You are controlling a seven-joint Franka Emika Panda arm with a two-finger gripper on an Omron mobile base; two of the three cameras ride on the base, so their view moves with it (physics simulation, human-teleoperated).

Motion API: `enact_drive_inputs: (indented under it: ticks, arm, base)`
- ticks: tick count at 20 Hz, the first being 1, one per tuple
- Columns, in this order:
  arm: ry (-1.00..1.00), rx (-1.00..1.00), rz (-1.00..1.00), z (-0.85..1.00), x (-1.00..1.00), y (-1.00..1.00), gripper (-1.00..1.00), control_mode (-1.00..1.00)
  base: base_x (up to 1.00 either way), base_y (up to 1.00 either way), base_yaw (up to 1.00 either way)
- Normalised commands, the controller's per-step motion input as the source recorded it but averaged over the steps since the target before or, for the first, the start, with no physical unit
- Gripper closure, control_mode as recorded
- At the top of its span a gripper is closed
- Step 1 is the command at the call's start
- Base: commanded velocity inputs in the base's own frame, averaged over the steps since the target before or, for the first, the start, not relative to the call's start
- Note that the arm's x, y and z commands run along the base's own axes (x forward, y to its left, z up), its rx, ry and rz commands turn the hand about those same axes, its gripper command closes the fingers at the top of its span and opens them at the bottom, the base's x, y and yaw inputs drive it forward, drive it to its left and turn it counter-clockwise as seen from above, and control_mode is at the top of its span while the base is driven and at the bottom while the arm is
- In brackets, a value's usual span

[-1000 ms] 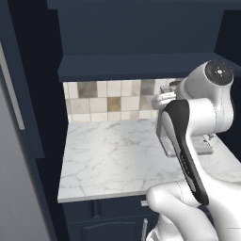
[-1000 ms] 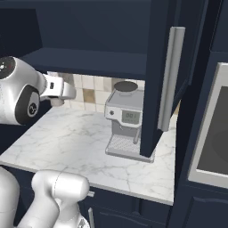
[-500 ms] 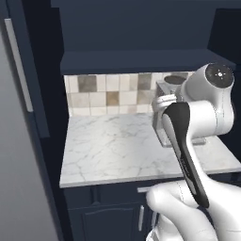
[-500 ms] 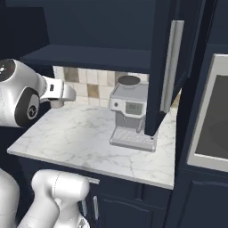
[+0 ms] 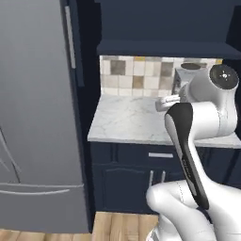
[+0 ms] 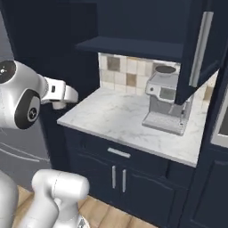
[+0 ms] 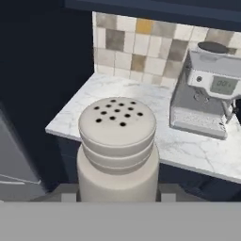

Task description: Move the shaker and mustard from the cabinet to the dining counter.

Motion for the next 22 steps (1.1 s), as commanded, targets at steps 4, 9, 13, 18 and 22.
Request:
enact_drive_inputs:
  ticks: [4, 9, 13, 18, 22]
  arm:
    - [0.0, 0.0, 0.0, 0.0, 0.0, 0.0, 1.0, 1.0]
    - [0.0, 0.0, 0.0, 0.0, 0.0, 0.0, 1.0, 1.0]
    - [0.0, 0.0, 0.0, 0.0, 0.0, 0.0, 1.0, 1.0]
    - [0.0, 0.0, 0.0, 0.0, 0.0, 0.0, 1.0, 1.0]
    - [0.0, 0.0, 0.0, 0.0, 0.0, 0.0, 1.0, 1.0]
  base:
    - [-0.34, -0.03, 1.0]
    - [-0.4, -0.09, 1.0]
    - [-0.7, -0.06, 0.96]
    - [-0.88, 0.04, 0.93]
    - [-0.89, 0.62, 0.77]
